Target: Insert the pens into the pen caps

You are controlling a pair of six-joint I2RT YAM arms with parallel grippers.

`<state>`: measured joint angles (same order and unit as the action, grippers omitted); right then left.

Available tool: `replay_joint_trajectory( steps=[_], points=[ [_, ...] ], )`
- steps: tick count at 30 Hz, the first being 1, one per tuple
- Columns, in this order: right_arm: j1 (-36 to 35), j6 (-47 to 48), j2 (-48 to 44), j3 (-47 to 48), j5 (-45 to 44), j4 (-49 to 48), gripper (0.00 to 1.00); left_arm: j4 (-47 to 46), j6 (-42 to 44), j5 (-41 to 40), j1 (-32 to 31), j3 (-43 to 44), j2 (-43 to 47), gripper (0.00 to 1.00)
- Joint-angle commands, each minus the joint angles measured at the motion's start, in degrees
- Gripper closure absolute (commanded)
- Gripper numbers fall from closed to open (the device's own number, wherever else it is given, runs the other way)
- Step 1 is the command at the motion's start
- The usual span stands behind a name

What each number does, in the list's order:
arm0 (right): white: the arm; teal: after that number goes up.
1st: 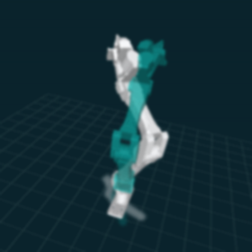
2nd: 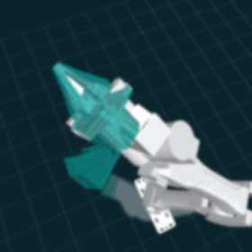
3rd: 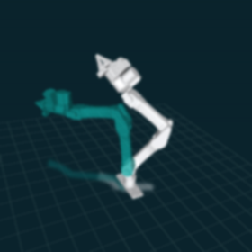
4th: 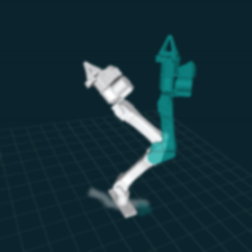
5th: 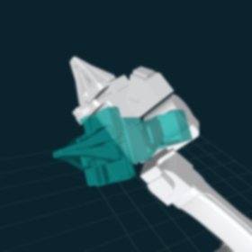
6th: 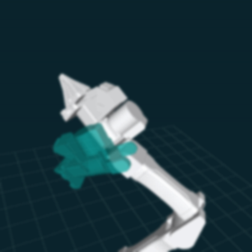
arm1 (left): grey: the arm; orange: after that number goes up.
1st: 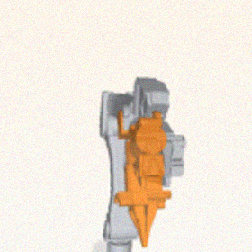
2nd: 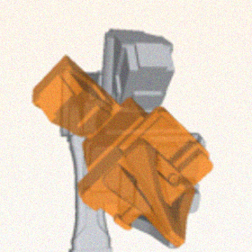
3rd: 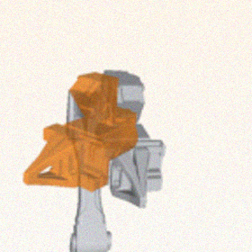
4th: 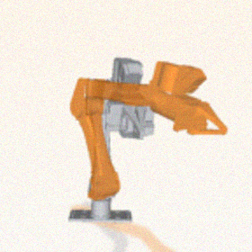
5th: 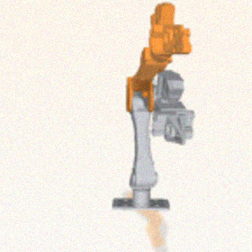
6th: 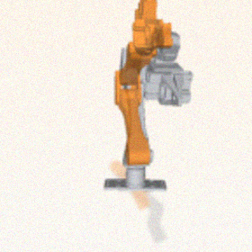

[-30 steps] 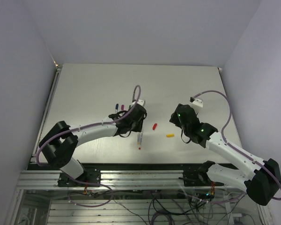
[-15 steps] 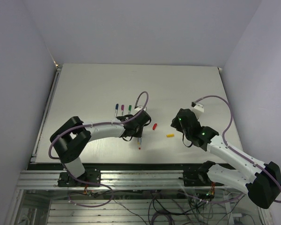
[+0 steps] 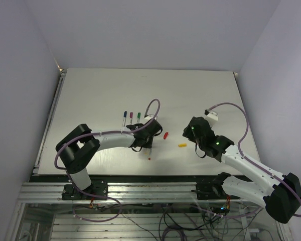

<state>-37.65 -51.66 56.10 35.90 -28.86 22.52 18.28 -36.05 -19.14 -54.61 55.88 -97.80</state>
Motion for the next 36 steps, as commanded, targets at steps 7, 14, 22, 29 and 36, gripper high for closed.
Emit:
replay_joint_trajectory(
  steps=[7,14,22,29,36],
  points=[
    [0.3,-1.2,-0.2,-0.8,0.2,-1.0,0.49,0.4,-0.6,-0.3,-0.7,1.1,-2.2,0.58],
    [0.3,-2.2,-0.2,-1.0,0.9,-0.4,0.50,3.2,-0.9,-1.3,-0.8,-0.2,-2.6,0.61],
    [0.2,-4.3,-2.0,-1.3,2.2,1.1,0.51,11.6,-2.0,-5.3,-0.9,-2.4,-3.6,0.64],
    [0.2,-4.9,-2.6,-1.1,2.5,1.8,0.51,10.1,-2.8,-1.9,-1.0,-4.9,-5.0,0.83],
    [0.3,-7.1,-2.0,-1.1,3.3,4.6,0.53,8.5,-2.5,0.5,-1.2,-6.6,-5.7,0.93]
  ],
)
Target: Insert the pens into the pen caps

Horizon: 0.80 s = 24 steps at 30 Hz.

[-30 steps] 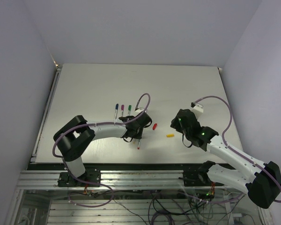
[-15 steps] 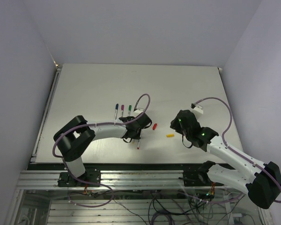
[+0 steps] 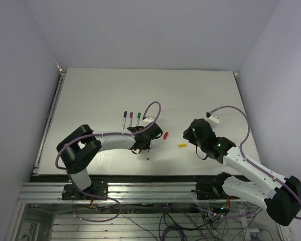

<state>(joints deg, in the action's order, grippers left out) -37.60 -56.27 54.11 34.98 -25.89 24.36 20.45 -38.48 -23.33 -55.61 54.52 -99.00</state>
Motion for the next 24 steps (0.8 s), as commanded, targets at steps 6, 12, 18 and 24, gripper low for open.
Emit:
replay_joint_trajectory(
  steps=[6,12,18,24],
  points=[
    [-0.1,-6.7,1.7,-2.0,4.0,6.6,0.59,4.7,-0.6,3.7,-0.3,-6.5,1.7,0.93],
    [-1.6,-9.7,3.3,-4.7,5.9,5.4,0.55,8.6,0.8,-1.5,-0.3,-3.4,10.7,0.93],
    [-2.0,-10.9,7.4,-4.2,5.2,2.4,0.46,10.4,4.0,-3.1,-0.4,-1.2,18.9,0.93],
    [-2.0,-11.5,14.0,-0.1,4.2,2.7,0.37,8.0,6.6,-0.3,-0.5,-3.6,26.1,0.93]
  ],
)
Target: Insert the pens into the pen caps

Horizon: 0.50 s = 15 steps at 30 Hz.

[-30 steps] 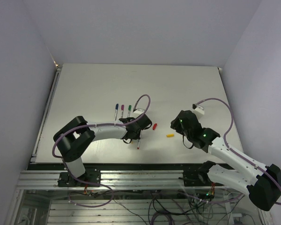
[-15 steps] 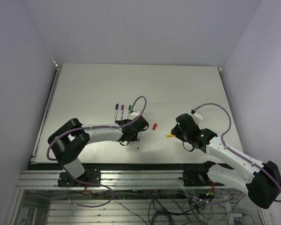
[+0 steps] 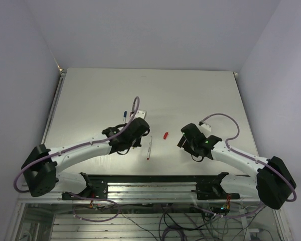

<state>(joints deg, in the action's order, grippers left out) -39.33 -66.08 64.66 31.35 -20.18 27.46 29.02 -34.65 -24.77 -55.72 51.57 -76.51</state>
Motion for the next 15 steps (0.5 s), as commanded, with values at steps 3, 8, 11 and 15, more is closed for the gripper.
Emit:
replay_joint_trajectory(
  steps=[3,8,11,15],
  points=[
    [-0.3,-3.4,7.3,7.2,-2.6,1.7,0.36,-0.8,3.5,2.1,-0.4,-1.6,5.3,0.93],
    [-0.3,-5.5,11.7,11.1,-4.2,3.3,0.40,-1.7,4.9,2.8,-0.4,-3.0,6.4,0.93],
    [-0.3,-8.2,14.0,13.3,-6.1,6.5,0.42,-2.2,5.8,3.3,-0.4,-3.5,6.3,0.93],
    [-0.3,-10.9,16.0,14.8,-6.8,11.2,0.42,-2.8,7.1,4.0,-0.4,-3.8,6.0,0.93]
  ],
)
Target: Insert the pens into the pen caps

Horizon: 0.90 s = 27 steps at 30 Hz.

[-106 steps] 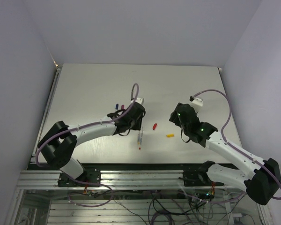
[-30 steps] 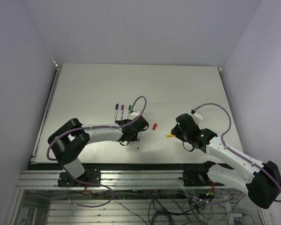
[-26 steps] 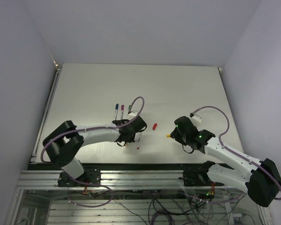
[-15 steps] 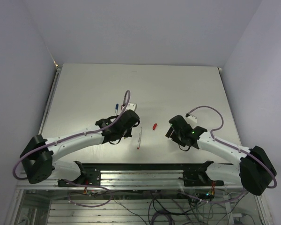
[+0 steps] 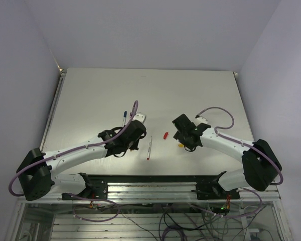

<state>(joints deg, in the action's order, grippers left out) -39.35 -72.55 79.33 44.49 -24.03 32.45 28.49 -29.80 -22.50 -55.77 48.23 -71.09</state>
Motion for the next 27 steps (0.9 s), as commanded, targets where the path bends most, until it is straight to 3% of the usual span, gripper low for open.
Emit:
replay_joint_trajectory(
  steps=[1,27],
  points=[
    [-0.3,-4.7,1.2,1.5,-2.5,6.2,0.42,-2.4,2.5,1.9,-0.4,-0.6,0.5,0.93],
    [-0.4,-12.4,5.9,-0.8,-0.6,2.1,0.47,-3.0,4.3,3.6,-0.3,-2.8,0.0,0.93]
  ],
)
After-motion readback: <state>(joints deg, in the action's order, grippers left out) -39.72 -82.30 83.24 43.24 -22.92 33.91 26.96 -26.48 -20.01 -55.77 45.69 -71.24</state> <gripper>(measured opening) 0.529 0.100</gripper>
